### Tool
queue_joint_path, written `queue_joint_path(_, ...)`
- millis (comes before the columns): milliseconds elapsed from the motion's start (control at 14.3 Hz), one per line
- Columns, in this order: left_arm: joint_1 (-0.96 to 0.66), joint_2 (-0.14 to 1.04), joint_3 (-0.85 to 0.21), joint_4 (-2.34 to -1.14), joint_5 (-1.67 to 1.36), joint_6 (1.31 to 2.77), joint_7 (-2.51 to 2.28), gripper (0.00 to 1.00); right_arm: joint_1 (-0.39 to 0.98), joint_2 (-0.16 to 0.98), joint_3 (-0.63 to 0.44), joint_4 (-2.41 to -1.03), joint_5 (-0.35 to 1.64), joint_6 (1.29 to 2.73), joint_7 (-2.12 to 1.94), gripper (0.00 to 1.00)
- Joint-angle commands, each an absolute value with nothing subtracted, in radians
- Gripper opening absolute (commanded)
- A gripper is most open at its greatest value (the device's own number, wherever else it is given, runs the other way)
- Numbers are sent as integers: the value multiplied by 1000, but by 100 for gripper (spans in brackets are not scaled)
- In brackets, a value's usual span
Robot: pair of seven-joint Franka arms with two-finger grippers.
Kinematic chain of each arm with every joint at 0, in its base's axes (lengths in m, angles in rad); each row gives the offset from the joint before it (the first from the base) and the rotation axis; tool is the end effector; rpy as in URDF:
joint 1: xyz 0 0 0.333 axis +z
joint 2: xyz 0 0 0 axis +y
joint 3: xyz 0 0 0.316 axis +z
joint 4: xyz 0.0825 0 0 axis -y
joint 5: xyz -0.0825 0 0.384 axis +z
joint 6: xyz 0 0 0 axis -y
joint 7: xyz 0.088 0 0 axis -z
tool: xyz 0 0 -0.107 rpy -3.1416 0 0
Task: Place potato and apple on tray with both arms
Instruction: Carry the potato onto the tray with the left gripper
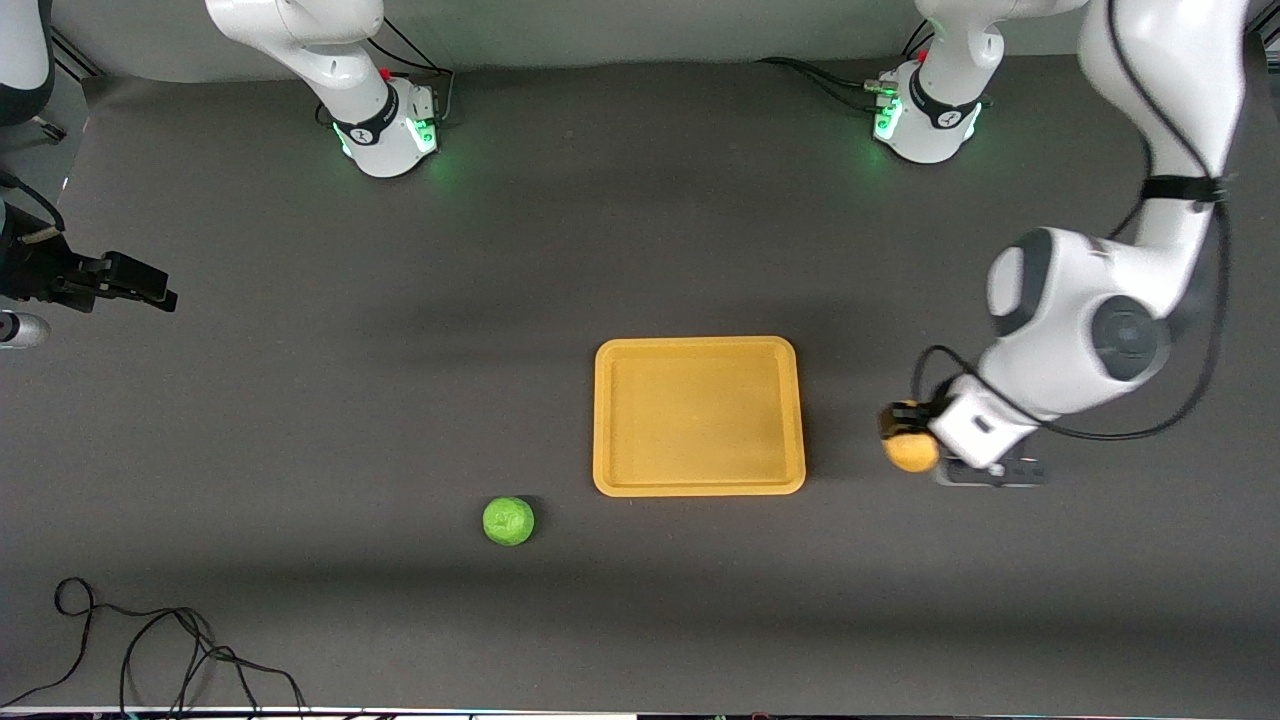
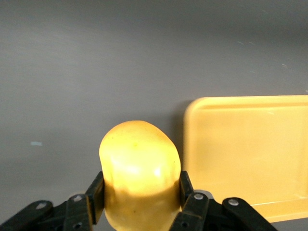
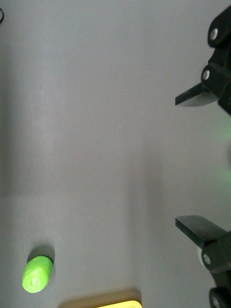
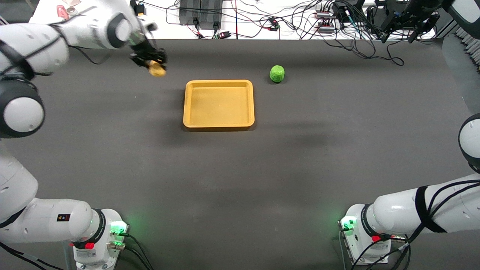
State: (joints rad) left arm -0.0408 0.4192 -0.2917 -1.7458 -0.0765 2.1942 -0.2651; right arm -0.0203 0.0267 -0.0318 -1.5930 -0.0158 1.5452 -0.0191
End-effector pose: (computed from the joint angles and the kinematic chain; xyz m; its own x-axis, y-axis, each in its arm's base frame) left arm 0.6279 -0.2011 0.3478 0.9999 0.0016 -0.0105 0.0036 -0.9829 0.1839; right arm 0.5574 -0.0306 0.5971 0.9966 -0.0333 -0.0747 -0.0323 -0.9994 0.0152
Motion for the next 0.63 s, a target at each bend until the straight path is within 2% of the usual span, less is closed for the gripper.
queue_joint_path(0, -138, 501, -278, -1738, -69, 2241, -349, 25, -22, 40, -29, -1575, -11, 1565, -31, 100)
queue_joint_path(349, -222, 627, -278, -1738, 17, 2400, -483, 25, 37, 104, -17, -1549, 23, 1644, -23, 100)
queue_joint_path(558, -244, 652, -278, -1738, 17, 2445, -502, 25, 159, 234, -17, -1409, 15, 1663, 110, 100)
